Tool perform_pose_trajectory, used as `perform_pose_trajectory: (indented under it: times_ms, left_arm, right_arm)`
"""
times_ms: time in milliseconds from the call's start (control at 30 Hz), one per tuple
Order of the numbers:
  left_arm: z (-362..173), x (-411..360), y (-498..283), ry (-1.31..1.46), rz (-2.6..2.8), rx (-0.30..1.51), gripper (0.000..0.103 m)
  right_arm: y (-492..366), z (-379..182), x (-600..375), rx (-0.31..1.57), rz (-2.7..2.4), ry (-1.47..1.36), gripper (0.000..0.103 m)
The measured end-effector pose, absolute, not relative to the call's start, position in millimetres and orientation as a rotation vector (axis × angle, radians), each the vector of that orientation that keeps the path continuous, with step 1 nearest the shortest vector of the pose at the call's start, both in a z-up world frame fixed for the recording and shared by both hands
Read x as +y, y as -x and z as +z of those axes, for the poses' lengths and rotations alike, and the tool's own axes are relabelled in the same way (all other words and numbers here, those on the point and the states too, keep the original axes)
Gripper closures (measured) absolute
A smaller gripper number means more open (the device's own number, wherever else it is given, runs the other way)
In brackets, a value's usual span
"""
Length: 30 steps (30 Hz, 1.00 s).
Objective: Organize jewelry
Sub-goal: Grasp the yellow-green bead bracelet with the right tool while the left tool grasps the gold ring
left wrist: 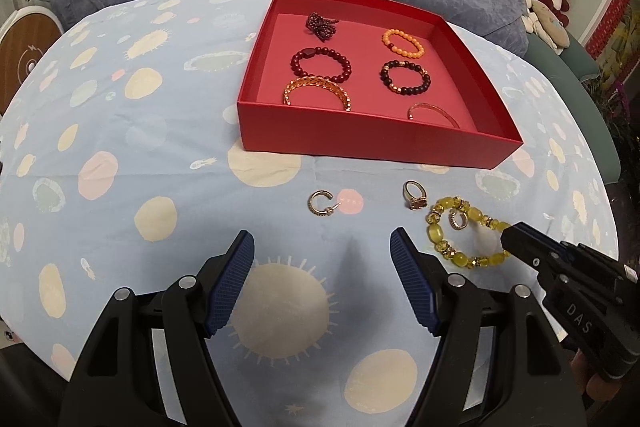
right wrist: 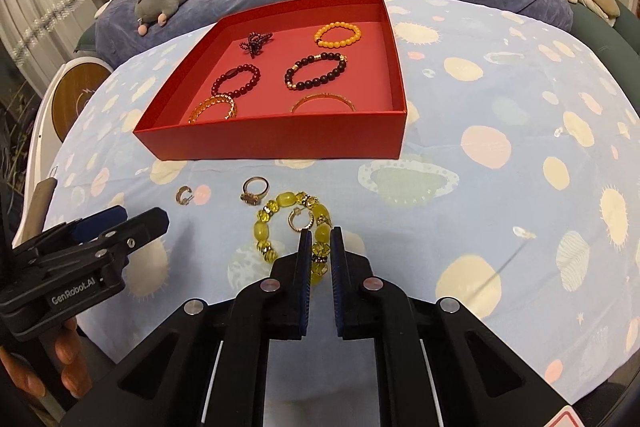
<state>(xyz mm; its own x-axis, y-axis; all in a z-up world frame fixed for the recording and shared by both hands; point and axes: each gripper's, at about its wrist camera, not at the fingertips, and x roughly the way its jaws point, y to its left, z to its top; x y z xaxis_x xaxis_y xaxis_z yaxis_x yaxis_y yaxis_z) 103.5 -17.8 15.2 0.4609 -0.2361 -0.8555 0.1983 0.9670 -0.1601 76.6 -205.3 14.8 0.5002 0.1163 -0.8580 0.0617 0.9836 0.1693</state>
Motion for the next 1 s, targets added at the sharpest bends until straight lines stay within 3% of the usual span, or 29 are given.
perform_pose_trajectory:
  times_ms: [267,667,733,900,1000]
  left_arm:
    - [16.0,-51.9,-105.9,0.013,-0.329,1.051,0.036]
    - [-4.9,-85.0,-130.1,-0.007,-0.369,1.091,0.060]
    - [-9.0,-85.8,-132.2,-0.005,-0.371,1.101,0.072]
    - [-12.0,-85.3,-131.9,-0.021,-0.364,1.093,0.089]
    - [-10.7,-81.1,-131.2,-0.012,-0.357,1.093,0.089]
  right_arm:
    - [-59.4,0.9,-220.8,1.086,0.010,-0.217,0.094]
    - [-83.0,-5.8,-222.2,1.094,0.026,-0.247,0.094]
    - [-85.7,-7.2,-222.6,1.096,0.027,-0.251,0.094]
    - [-89.0,-7.0,-222.2,1.095,0.034,-0.255,0.094]
    - [-89.9,-4.6,-220.9,1.091,0.036,-0.257,0.094]
